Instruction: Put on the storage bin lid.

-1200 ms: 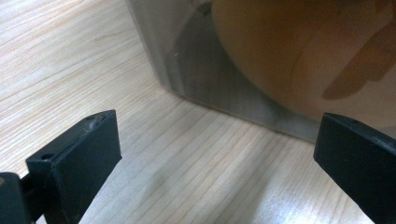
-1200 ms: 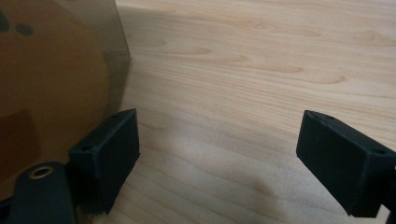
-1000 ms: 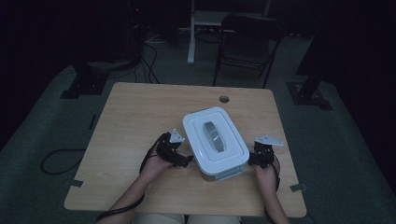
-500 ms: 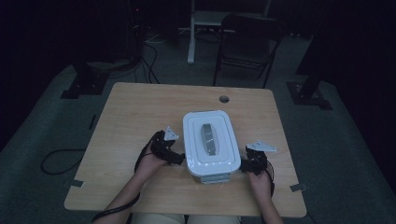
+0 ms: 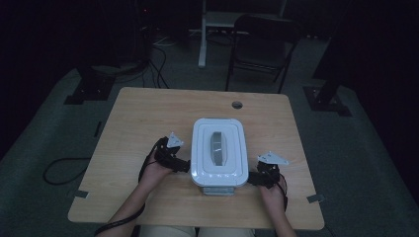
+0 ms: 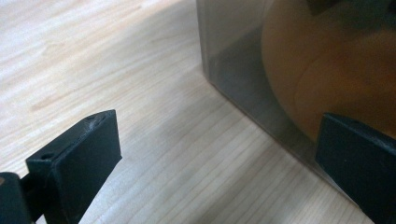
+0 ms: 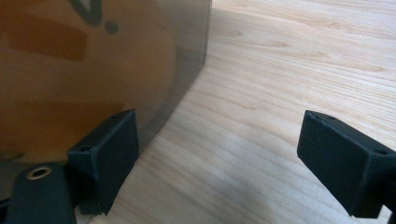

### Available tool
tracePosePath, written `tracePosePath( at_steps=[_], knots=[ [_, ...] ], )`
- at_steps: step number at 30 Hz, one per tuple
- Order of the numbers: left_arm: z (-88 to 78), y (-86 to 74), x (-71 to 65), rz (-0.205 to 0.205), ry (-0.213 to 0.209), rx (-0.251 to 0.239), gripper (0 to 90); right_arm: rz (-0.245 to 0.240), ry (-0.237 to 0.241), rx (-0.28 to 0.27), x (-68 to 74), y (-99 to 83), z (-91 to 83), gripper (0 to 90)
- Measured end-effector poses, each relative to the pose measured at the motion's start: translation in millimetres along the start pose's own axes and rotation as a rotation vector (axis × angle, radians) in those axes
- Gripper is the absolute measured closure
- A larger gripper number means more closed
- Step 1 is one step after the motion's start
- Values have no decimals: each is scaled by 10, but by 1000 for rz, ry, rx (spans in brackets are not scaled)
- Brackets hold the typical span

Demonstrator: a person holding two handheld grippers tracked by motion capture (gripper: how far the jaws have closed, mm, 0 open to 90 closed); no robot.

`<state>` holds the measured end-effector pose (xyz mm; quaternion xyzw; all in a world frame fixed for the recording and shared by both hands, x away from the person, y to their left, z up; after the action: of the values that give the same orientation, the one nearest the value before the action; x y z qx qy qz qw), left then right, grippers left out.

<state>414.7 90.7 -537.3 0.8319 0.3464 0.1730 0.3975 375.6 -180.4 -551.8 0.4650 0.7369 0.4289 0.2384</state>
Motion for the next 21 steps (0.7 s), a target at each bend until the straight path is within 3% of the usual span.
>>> tracePosePath(
  at_steps=[6, 12, 21],
  knots=[
    [-53, -9, 30, -6, 1, -25, 13, 19, -11, -45, -105, 101, 31, 119],
    [-128, -3, 67, -29, 0, -47, 13, 30, -25, -55, -186, 139, 63, 119],
    [-246, 2, 103, -28, 2, -69, 13, 30, -32, -59, -233, 163, 43, 119]
  ],
)
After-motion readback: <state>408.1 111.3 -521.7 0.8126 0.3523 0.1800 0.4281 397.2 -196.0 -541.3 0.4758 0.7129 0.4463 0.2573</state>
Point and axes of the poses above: each handheld gripper's, and its own axes: z roughly forward along the jaws, y roughly out of its top, x roughly to its left, the point moved 8 cm from there along z, roughly forward along the jaws, and after that the axes turned 3 degrees about -x, right-handed, at the moved point
